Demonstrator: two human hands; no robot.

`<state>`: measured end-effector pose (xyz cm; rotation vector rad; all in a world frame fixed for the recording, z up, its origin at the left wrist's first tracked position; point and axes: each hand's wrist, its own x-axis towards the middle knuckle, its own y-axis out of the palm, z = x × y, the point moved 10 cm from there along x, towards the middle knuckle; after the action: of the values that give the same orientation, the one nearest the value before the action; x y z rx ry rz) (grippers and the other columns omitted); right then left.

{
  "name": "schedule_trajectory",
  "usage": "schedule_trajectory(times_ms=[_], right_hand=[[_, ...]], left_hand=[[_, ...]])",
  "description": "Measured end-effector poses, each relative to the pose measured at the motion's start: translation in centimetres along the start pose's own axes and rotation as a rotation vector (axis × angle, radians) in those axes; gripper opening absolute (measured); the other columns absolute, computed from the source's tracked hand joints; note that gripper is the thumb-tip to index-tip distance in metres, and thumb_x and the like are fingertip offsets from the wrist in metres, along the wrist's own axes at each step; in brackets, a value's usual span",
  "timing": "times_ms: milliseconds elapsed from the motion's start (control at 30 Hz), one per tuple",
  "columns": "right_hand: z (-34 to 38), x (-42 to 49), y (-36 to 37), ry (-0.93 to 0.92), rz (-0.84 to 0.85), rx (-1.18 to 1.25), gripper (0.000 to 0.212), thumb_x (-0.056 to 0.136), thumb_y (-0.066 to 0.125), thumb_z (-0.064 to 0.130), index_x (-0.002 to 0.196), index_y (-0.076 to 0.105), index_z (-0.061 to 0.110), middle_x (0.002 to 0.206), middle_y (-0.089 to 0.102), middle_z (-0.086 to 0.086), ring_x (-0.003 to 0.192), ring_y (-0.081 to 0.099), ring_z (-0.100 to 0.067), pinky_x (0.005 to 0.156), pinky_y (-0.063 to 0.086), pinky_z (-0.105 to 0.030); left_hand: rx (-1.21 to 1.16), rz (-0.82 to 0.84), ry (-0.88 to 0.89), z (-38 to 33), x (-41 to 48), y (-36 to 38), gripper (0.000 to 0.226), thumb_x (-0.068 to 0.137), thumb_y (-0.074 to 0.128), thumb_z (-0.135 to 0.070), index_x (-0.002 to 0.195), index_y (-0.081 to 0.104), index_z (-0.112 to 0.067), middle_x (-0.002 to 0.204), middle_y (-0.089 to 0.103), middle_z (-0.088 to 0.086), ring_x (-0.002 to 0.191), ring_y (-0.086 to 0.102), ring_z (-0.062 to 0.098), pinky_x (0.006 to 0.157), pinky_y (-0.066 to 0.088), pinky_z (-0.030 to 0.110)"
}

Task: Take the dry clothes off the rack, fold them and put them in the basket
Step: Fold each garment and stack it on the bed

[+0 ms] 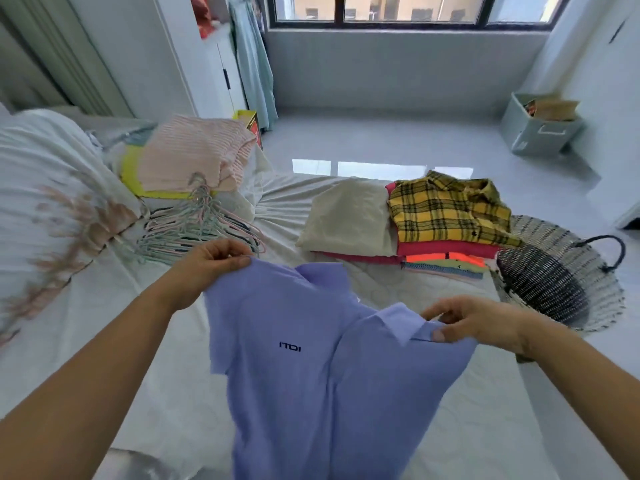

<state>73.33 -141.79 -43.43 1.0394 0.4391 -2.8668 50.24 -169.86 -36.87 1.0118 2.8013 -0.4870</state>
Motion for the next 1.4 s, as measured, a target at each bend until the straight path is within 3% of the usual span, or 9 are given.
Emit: schedule_trajectory(times_ms=[233,367,467,567,767,967,1133,1267,1400], right_hand=[[7.9,-9.5,-3.6,-0.222,-0.207,-0.031,0.015,0.080,0.072,0.013,0.084,0.062,0.002,0.085,0.063,-0.012,0.079,0.059,-0.024,0.073,0.047,-0.032],[14.0,-15.1,-4.2,-0.478,-0.385,-0.088,0.029,0.080,0.070,0.025,0.077,0.048,0.005,0.075,0.049,-0.008,0.064,0.051,-0.014,0.062,0.043,-0.029],[16.0,-17.3,-2.9,-0.458,-0.315,-0.287,0.049,0.076,0.069,0.048,0.078,0.048,0.004,0.073,0.046,-0.005,0.062,0.045,-0.013,0.059,0.038,-0.025],[16.3,-19.2,-2.9,-0.414,-0.201,-0.255,0.025,0.088,0.062,0.030,0.078,0.054,0.008,0.068,0.050,0.002,0.062,0.045,-0.010,0.060,0.037,-0.022],[17.6,-20.9,-5.1,-0.279,-0.389,-0.741,0.024,0.084,0.067,0.016,0.067,0.050,0.019,0.065,0.045,0.005,0.060,0.039,-0.008,0.054,0.030,-0.019],[18.9,-23.3,-6.5,-0.413,-0.494,-0.497,0.026,0.080,0.073,0.022,0.068,0.053,0.011,0.061,0.046,0.004,0.059,0.041,-0.010,0.053,0.029,-0.019],[18.0,-23.6,-6.9,-0.556,-0.333,0.190,0.041,0.058,0.081,0.044,0.072,0.058,0.014,0.065,0.058,0.000,0.060,0.051,-0.012,0.056,0.041,-0.024],[16.3,-22.9,-7.7,-0.442,-0.423,0.205,0.032,0.061,0.074,0.039,0.067,0.057,0.012,0.067,0.057,-0.006,0.057,0.050,-0.015,0.054,0.041,-0.025],[15.8,-22.1,-7.6,-0.374,-0.362,0.208,0.019,0.068,0.070,0.029,0.069,0.061,0.012,0.066,0.062,-0.005,0.059,0.053,-0.015,0.053,0.041,-0.024]], left_hand=[[0.247,-0.094,0.155,-9.6,-5.4,-1.0,0.014,0.083,0.067,-0.009,0.075,0.069,-0.019,0.063,0.060,-0.007,0.057,0.048,0.001,0.050,0.035,0.007],[0.428,-0.195,0.244,-12.8,-7.7,-2.3,0.017,0.082,0.068,-0.005,0.072,0.064,-0.019,0.066,0.056,0.004,0.063,0.045,0.012,0.059,0.036,0.024],[0.508,-0.302,0.267,-13.6,-9.3,-3.6,0.025,0.081,0.068,-0.001,0.067,0.058,-0.020,0.064,0.054,0.002,0.060,0.044,0.013,0.061,0.037,0.025],[0.418,-0.433,0.325,-15.0,-11.0,-4.7,0.013,0.082,0.065,0.000,0.076,0.061,-0.011,0.070,0.058,0.003,0.066,0.049,0.017,0.062,0.039,0.015],[0.179,-0.521,0.361,-16.4,-11.9,-4.6,0.016,0.088,0.056,0.000,0.080,0.062,-0.012,0.080,0.060,0.006,0.080,0.052,0.023,0.079,0.044,0.037],[0.101,-0.428,0.311,-17.3,-11.8,-3.0,0.026,0.097,0.044,-0.008,0.077,0.051,-0.023,0.072,0.052,0.006,0.067,0.043,0.022,0.058,0.034,0.029],[0.187,-0.415,0.430,-19.9,-13.7,-3.1,0.021,0.096,0.047,-0.011,0.081,0.055,-0.023,0.078,0.057,-0.002,0.073,0.049,0.012,0.068,0.038,0.024],[0.615,-0.245,0.397,-20.1,-13.4,-2.3,0.026,0.093,0.054,-0.011,0.074,0.056,-0.029,0.079,0.061,-0.009,0.078,0.052,0.014,0.073,0.039,0.024],[0.494,-0.264,0.342,-19.9,-13.0,-4.3,0.020,0.091,0.058,-0.014,0.072,0.061,-0.019,0.078,0.061,0.002,0.077,0.051,0.016,0.073,0.039,0.029]])
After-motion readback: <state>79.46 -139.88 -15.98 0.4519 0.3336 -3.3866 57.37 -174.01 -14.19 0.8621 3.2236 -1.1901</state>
